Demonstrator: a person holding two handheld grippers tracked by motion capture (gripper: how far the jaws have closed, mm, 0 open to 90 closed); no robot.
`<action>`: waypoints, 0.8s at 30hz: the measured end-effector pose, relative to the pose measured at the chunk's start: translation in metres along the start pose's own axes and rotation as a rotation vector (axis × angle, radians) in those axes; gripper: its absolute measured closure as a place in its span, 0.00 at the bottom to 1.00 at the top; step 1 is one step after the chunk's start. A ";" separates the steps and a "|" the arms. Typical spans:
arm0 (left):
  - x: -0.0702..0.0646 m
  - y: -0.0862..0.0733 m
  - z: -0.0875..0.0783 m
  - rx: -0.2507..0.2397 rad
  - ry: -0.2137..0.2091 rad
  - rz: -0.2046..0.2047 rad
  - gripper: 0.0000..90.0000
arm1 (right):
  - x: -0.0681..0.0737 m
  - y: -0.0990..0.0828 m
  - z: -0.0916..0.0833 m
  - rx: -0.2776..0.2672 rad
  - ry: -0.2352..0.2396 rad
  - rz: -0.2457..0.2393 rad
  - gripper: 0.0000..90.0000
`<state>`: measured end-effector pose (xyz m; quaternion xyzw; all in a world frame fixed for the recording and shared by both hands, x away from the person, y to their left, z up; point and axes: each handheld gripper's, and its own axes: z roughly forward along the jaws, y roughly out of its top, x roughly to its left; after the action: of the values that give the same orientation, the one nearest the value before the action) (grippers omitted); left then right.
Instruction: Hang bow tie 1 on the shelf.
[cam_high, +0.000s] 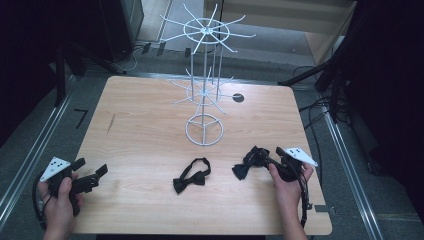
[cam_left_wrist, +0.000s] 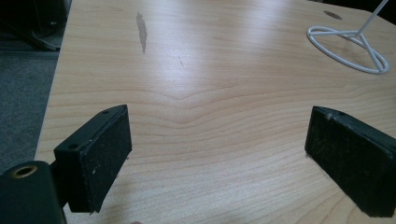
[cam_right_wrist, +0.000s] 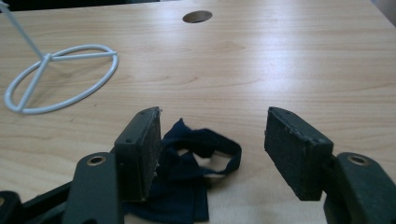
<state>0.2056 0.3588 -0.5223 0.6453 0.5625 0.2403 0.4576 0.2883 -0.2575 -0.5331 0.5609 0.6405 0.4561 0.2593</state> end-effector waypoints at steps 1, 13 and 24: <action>0.000 0.000 0.000 -0.005 0.003 -0.003 0.09 | 0.002 0.002 0.006 0.000 -0.009 -0.010 0.43; 0.001 0.000 0.000 -0.009 -0.002 -0.010 0.09 | -0.007 0.004 0.026 0.070 -0.048 0.058 0.52; 0.001 0.000 -0.001 -0.011 0.002 -0.008 0.09 | -0.015 0.000 0.030 0.152 -0.039 0.084 0.61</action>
<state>0.2051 0.3596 -0.5226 0.6403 0.5644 0.2422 0.4614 0.3172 -0.2631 -0.5495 0.6141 0.6438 0.4059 0.2089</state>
